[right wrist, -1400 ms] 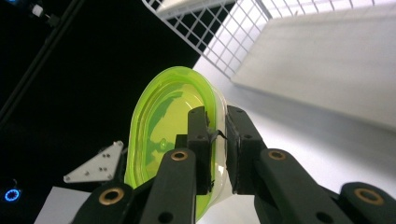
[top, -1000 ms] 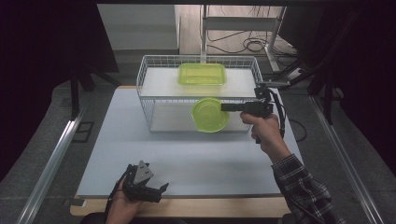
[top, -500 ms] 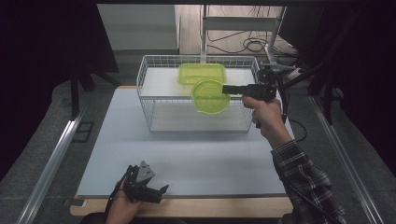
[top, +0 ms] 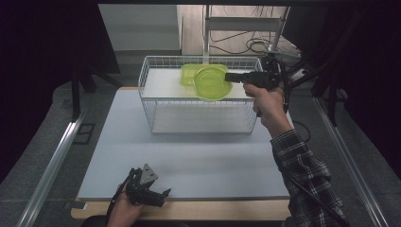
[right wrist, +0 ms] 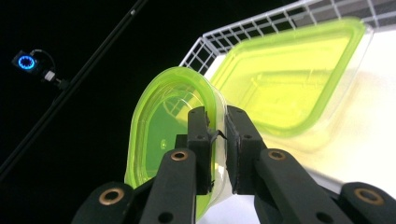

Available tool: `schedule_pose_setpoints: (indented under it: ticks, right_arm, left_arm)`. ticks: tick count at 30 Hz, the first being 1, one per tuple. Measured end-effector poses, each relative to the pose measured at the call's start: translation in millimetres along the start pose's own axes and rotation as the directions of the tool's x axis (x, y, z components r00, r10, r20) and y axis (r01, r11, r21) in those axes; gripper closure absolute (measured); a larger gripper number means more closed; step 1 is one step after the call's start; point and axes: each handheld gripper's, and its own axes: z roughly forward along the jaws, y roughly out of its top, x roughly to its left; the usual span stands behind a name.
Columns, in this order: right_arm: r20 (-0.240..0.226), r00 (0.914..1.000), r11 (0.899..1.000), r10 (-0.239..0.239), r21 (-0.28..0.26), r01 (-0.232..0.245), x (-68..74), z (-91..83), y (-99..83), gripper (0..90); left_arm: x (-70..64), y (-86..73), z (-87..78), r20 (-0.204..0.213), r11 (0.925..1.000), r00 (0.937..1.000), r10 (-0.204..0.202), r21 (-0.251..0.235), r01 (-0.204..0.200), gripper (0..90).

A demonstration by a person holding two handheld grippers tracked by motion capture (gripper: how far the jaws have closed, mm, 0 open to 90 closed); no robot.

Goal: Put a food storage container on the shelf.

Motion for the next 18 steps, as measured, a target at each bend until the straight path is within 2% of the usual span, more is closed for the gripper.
schedule_pose_setpoints:
  ticks: [5, 18]
  right_arm:
    - [0.032, 0.9994, 1.0, -0.013, -0.028, 0.014, 5.5, 3.6, 14.6, 80.8]
    - [0.089, 0.9958, 0.997, -0.021, -0.07, 0.027, 11.7, 21.6, 35.7, 80.8]
  left_arm:
    - [0.7, -0.1, -0.1, 0.003, 1.0, 1.0, -0.005, 0.0, 0.005, 0.7]
    - [0.7, -0.2, 0.0, 0.008, 1.0, 1.0, -0.005, 0.002, 0.005, 0.8]
